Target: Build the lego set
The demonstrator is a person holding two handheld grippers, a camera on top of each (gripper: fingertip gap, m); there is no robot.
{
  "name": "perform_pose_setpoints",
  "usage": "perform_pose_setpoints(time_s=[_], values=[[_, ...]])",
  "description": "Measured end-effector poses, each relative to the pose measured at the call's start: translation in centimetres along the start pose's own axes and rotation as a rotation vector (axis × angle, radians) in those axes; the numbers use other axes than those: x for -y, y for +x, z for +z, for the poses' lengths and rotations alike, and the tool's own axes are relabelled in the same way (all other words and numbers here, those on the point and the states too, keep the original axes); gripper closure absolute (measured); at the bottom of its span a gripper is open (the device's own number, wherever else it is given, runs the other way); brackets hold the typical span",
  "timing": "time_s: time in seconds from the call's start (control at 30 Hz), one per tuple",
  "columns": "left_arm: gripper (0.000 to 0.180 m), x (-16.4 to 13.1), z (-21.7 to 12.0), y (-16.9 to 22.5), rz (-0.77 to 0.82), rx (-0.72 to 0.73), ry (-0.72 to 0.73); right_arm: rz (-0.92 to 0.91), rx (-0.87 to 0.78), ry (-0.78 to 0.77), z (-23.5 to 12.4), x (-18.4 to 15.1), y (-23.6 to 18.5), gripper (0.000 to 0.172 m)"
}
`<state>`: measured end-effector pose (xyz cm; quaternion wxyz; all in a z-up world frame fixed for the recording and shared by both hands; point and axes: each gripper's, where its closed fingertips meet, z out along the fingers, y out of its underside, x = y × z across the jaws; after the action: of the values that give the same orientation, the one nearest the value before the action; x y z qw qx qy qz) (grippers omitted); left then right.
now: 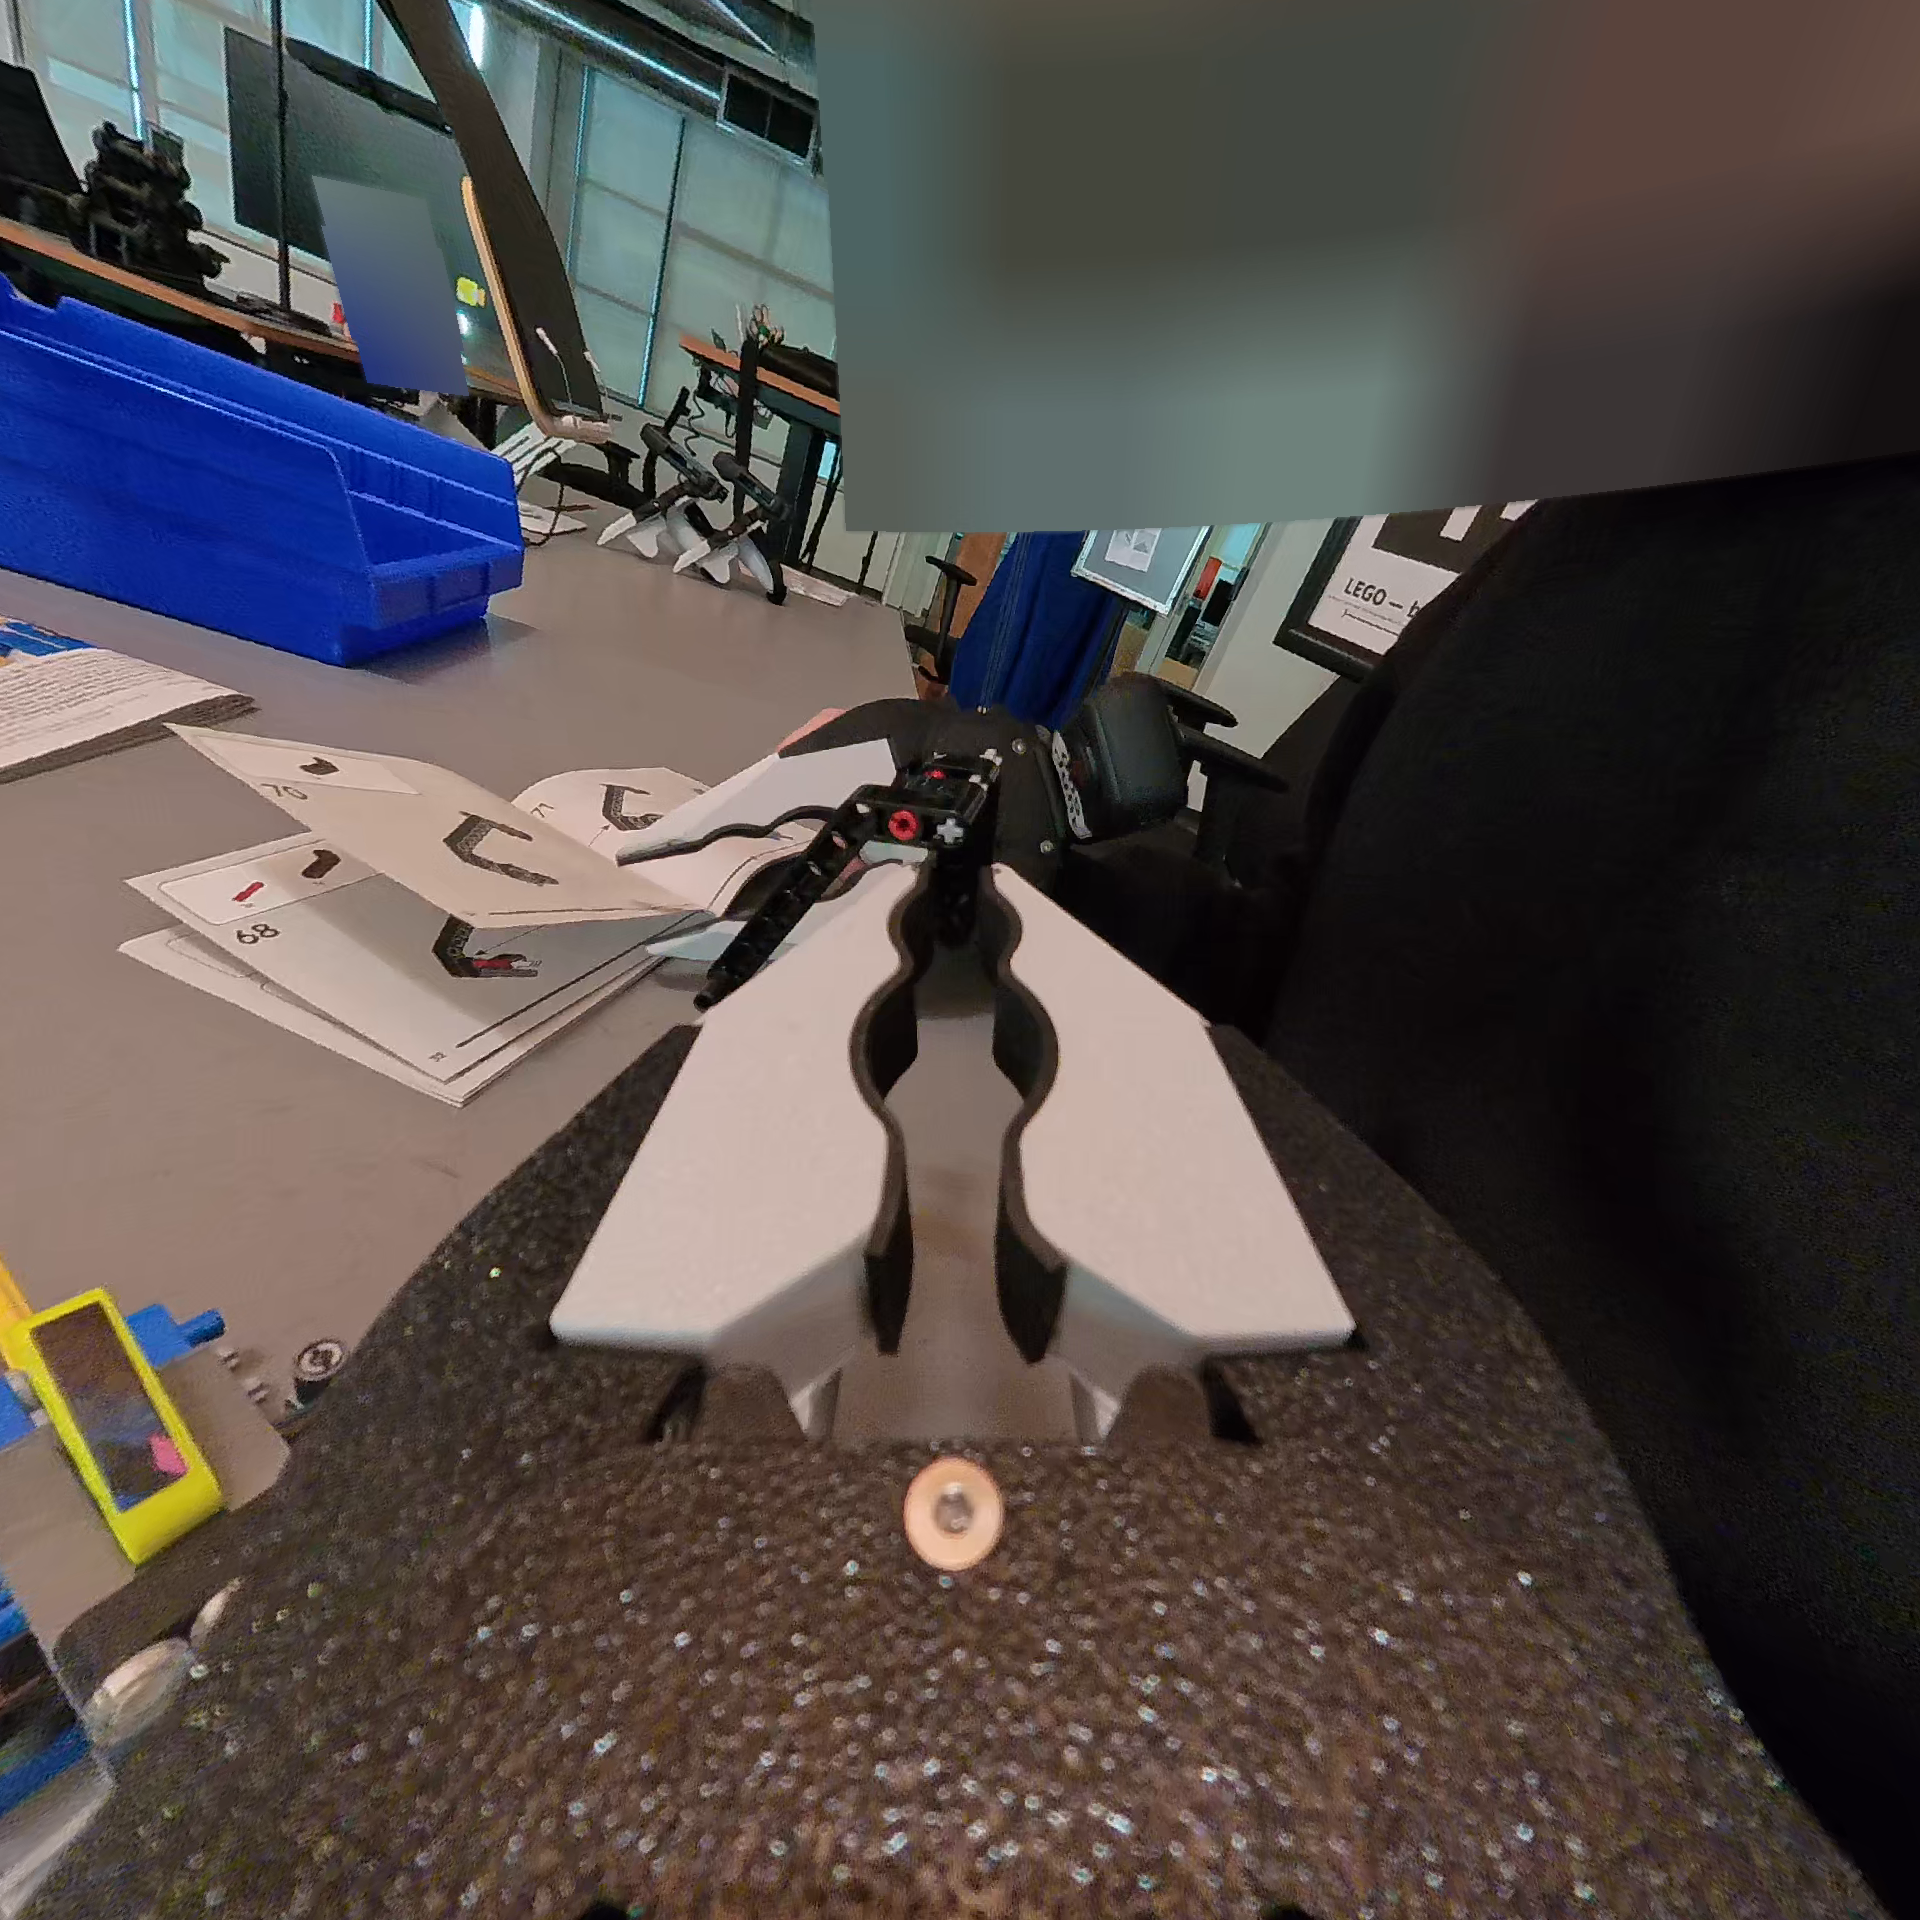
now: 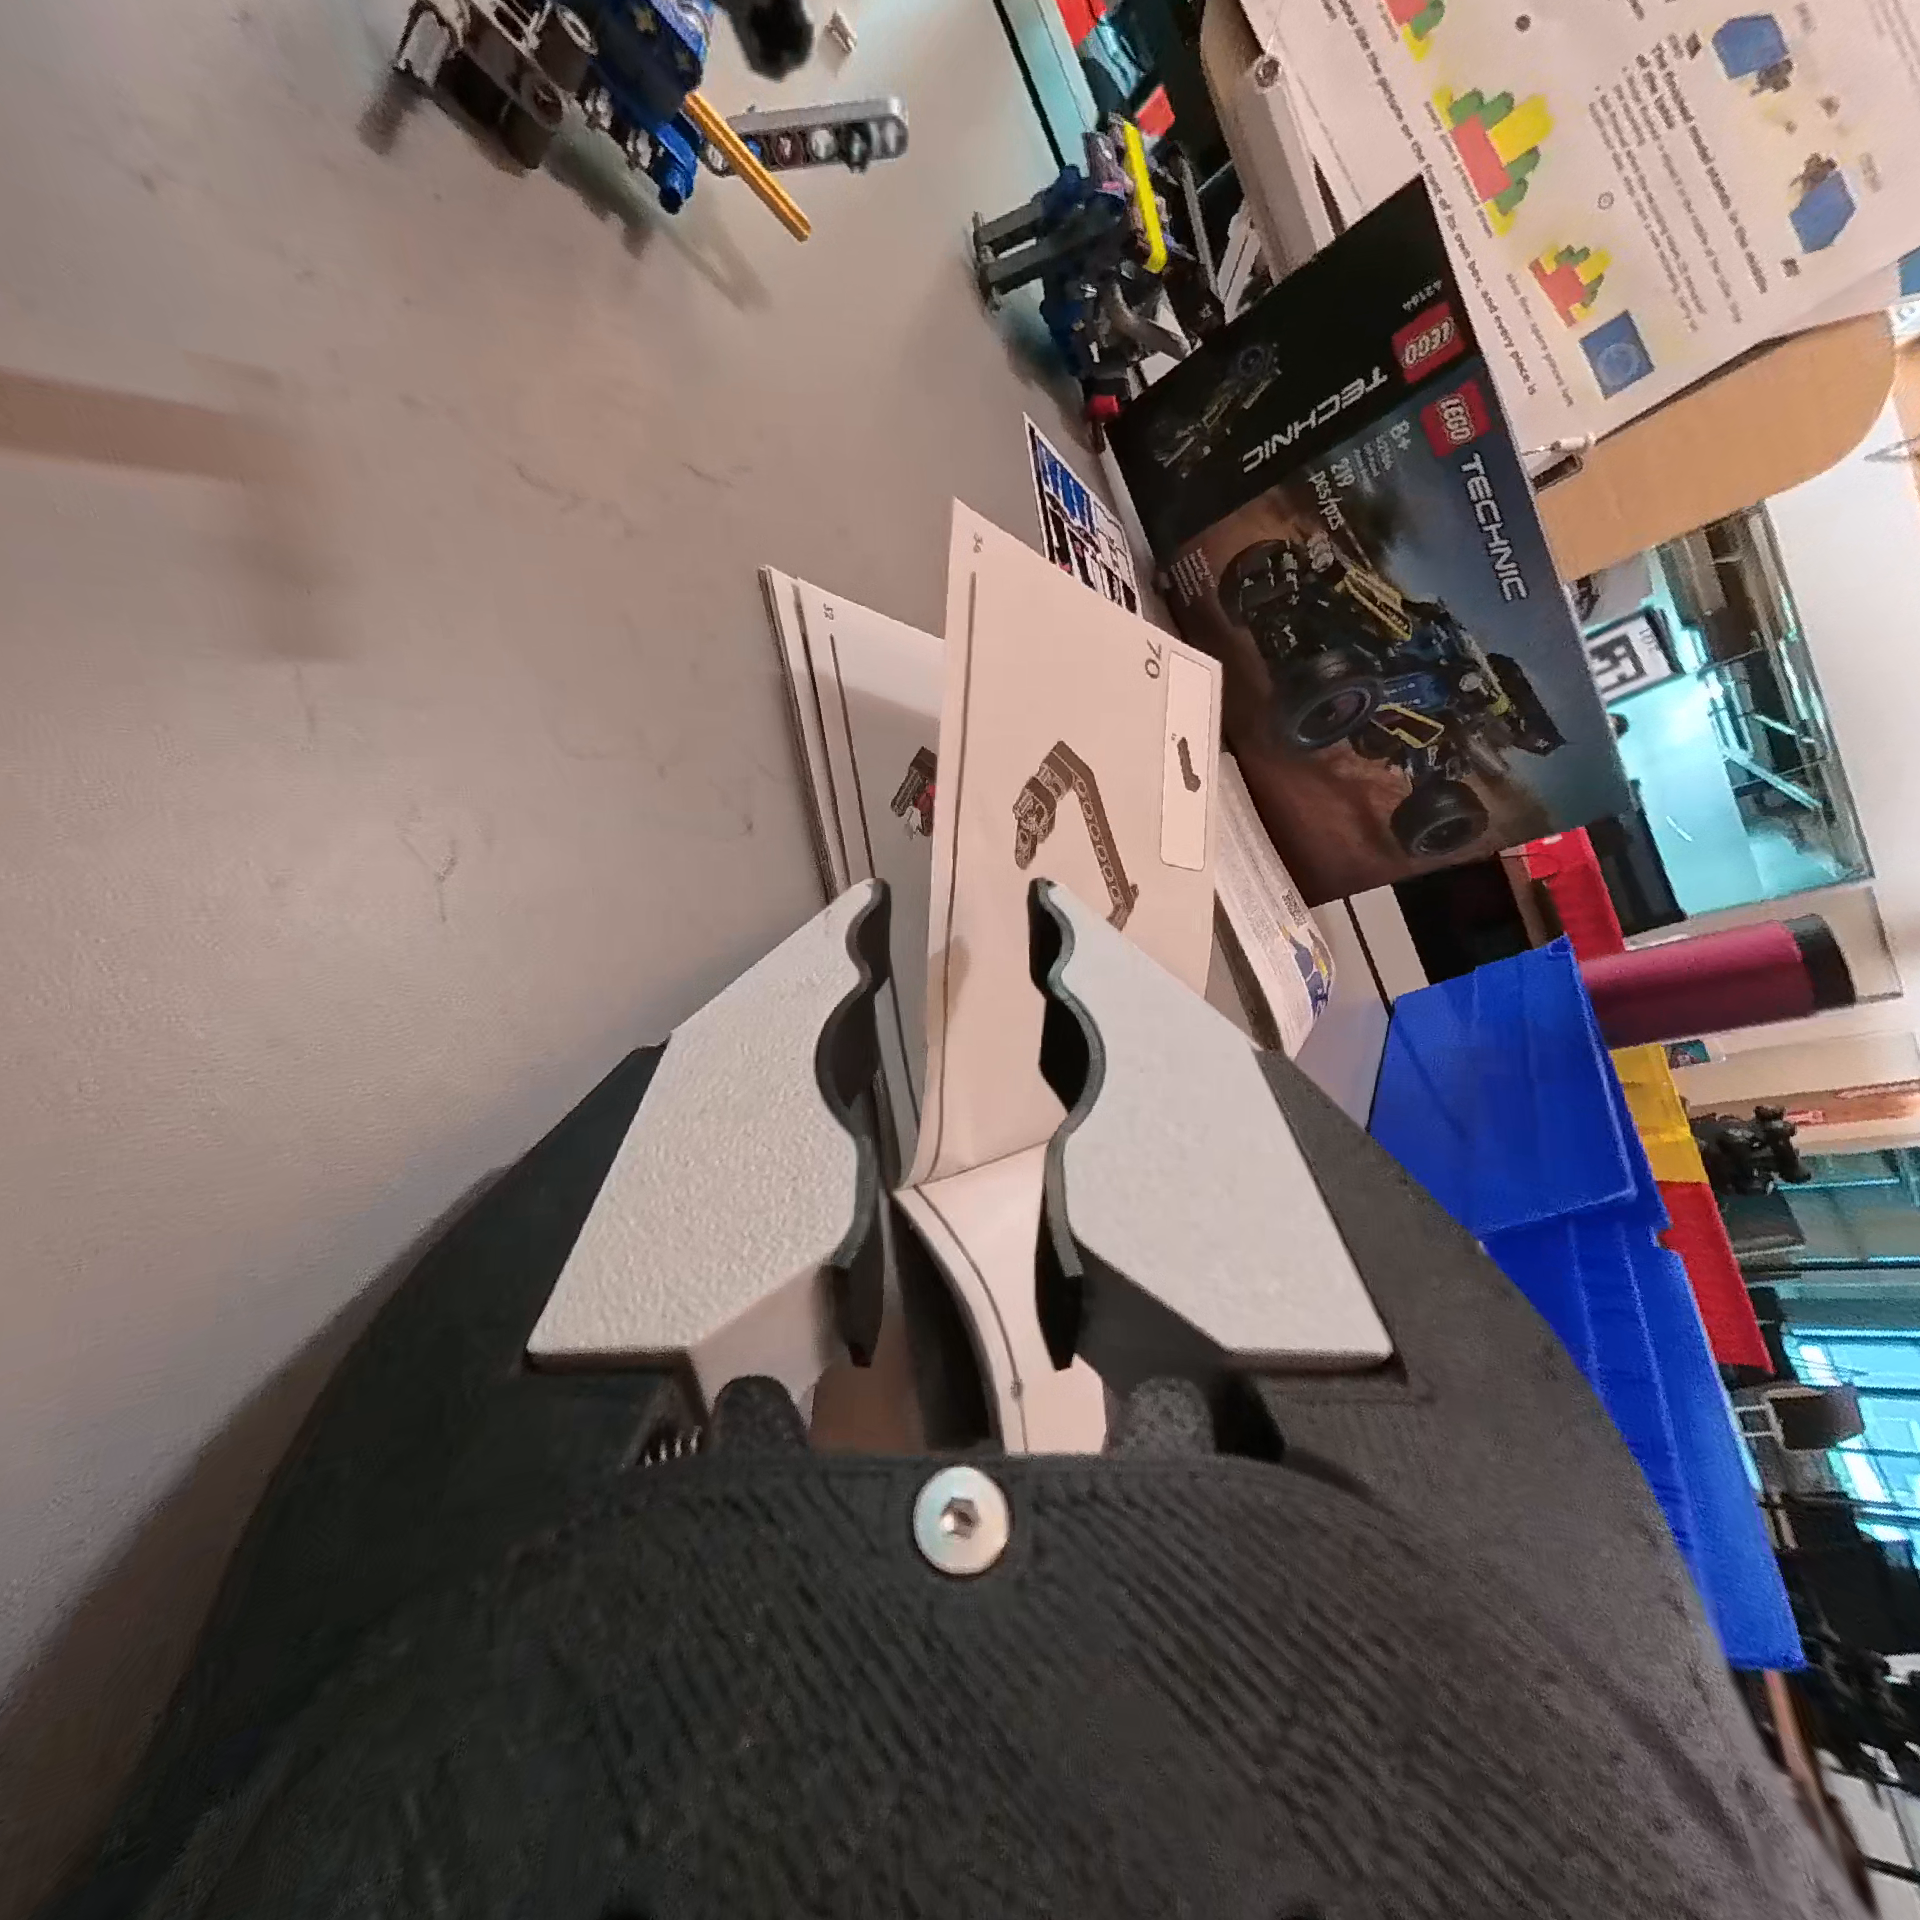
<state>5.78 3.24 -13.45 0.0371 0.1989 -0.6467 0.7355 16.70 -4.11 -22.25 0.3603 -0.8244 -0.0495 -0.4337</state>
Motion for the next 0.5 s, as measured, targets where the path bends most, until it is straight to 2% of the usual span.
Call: perform_pose_setpoints(time_s=[0.13, 0.27, 0.33, 0.43, 0.5], values=[[0.176, 0.0, 0.0, 0.1, 0.001, -0.005, 0.001, -0.035, -0.013, -0.024, 0.3, -0.2, 0.0, 0.150], [0.176, 0.1, 0.0, 0.1, 0.002, -0.004, 0.002, -0.045, -0.064, -0.028, 0.1, -0.2, 0.8, 0.172], [0.176, 0.1, 0.0, 0.1, 0.003, -0.002, 0.006, -0.028, -0.114, -0.031, -0.3, -0.3, 1.7, 0.172], [0.176, 0.3, 0.0, 0.2, 0.006, -0.002, 0.010, 0.095, -0.235, -0.051, -1.5, -1.0, 3.9, 0.172], [0.176, 0.3, 0.0, 0.3, 0.014, -0.001, 0.008, 0.268, -0.324, -0.083, -2.7, -2.4, 5.5, 0.172]])
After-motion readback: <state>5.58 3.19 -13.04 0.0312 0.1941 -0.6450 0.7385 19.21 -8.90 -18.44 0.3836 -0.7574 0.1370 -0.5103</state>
